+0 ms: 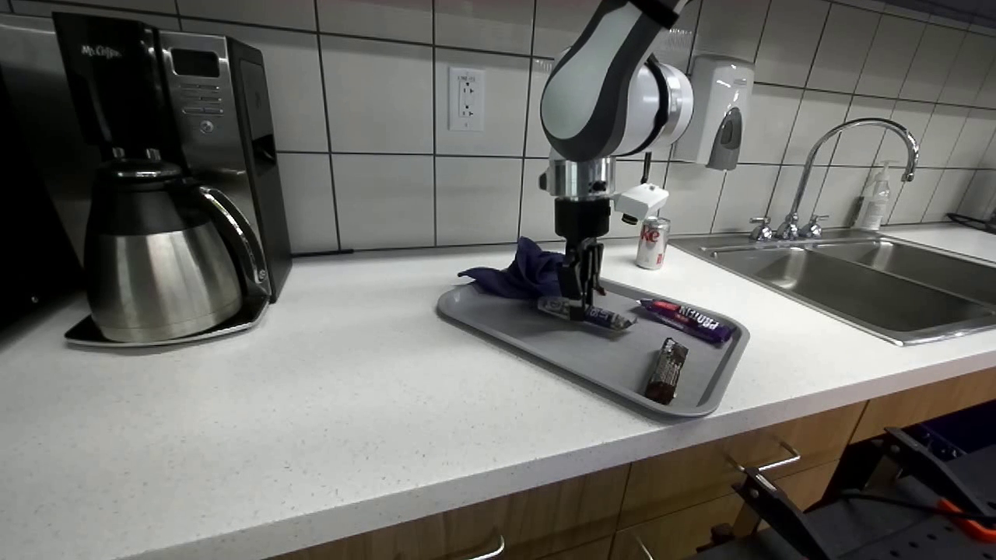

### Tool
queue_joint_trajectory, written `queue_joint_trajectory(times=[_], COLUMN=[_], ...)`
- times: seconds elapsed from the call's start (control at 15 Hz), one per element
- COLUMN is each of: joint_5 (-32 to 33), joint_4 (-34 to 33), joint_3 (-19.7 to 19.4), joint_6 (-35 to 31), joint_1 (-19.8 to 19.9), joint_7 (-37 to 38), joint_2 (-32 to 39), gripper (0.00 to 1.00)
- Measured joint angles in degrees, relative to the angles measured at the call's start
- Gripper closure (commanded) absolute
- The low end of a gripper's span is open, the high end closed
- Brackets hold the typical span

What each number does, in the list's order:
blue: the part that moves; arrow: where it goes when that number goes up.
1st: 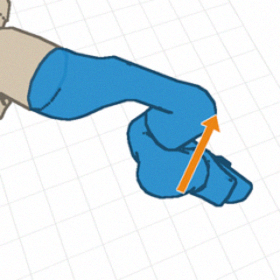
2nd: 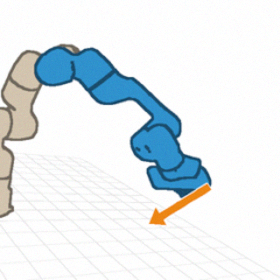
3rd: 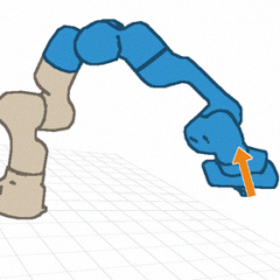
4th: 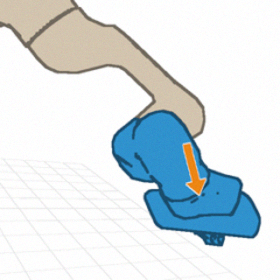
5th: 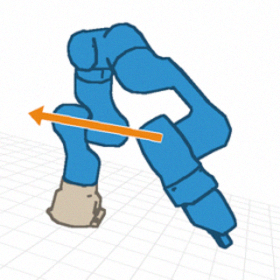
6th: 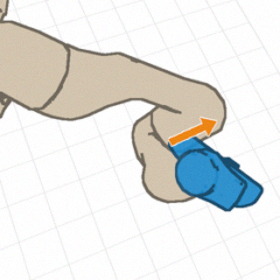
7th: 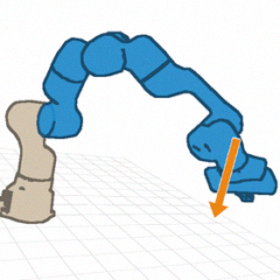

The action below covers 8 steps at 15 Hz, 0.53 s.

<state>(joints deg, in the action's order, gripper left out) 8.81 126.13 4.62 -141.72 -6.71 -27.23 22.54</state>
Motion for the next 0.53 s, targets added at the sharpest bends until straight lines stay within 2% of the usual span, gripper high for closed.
queue_joint_trajectory(times=[0.53], joint_5=[-0.3], joint_4=[0.2], joint_3=[1.8], joint_6=[0.1], joint_1=[0.1], joint_7=[0.0], joint_2=[-4.0], gripper=[0.91])
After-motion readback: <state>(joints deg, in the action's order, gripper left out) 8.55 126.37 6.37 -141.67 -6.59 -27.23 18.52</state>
